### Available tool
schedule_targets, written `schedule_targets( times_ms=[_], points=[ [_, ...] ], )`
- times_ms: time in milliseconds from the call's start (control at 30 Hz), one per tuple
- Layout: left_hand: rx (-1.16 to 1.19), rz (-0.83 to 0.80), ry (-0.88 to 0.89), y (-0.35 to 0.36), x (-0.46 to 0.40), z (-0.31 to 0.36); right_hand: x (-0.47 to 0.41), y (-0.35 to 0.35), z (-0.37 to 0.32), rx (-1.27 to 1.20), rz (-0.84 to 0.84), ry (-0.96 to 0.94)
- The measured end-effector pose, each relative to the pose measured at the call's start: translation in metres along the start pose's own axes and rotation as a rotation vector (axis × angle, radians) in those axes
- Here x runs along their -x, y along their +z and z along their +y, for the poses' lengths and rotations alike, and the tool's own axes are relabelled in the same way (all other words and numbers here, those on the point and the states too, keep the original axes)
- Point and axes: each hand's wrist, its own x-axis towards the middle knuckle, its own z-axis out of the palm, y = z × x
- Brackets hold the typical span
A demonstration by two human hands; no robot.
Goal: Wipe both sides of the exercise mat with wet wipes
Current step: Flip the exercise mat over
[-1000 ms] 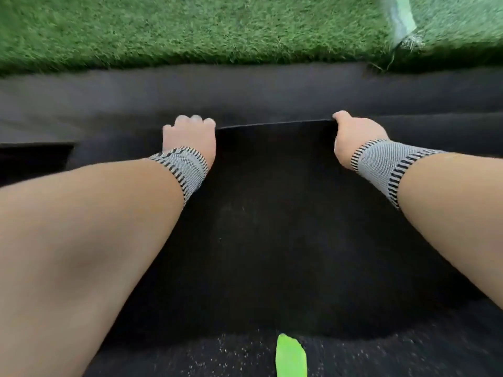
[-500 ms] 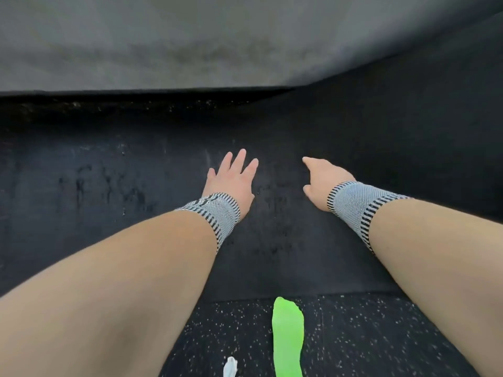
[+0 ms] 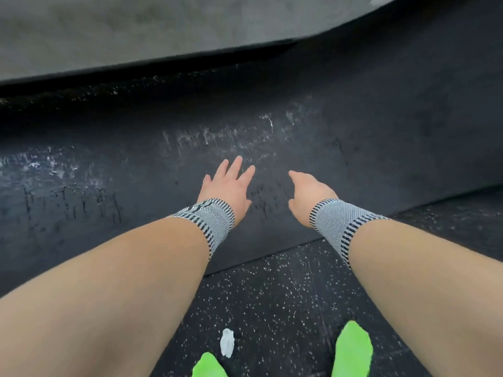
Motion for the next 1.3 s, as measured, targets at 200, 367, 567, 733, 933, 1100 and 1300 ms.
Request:
schedule_targets(
  times_ms=[200,367,567,733,933,1100,1300],
  points=[
    [-0.016,0.009,0.08,0.039,-0.029,0.076,-0.009,0.037,0.079,-0.092,0.043,0.066],
    [-0.058,0.018,0.173,0.068,-0.075,0.148,-0.037,0.059,0.164,0.161,0.032,-0.045],
    [-0.133,-0.008,0.244,0.107,-0.134,0.19,-0.088,0.069,0.229,0.54,-0.054,-0.159],
    [-0.135,-0.002,0.215,0.14,-0.164,0.19,-0.122,0.081,0.244,0.701,-0.093,-0.232],
    [-0.089,0.113,0.199,0.154,-0.175,0.191,-0.131,0.091,0.249,0.825,-0.035,-0.284],
    [-0.05,0.066,0.093,0.159,-0.17,0.185,-0.119,0.087,0.246,0.853,-0.03,-0.306],
    [-0.023,0.027,0.035,0.159,-0.168,0.181,-0.111,0.086,0.252,0.88,-0.006,-0.392]
  ],
)
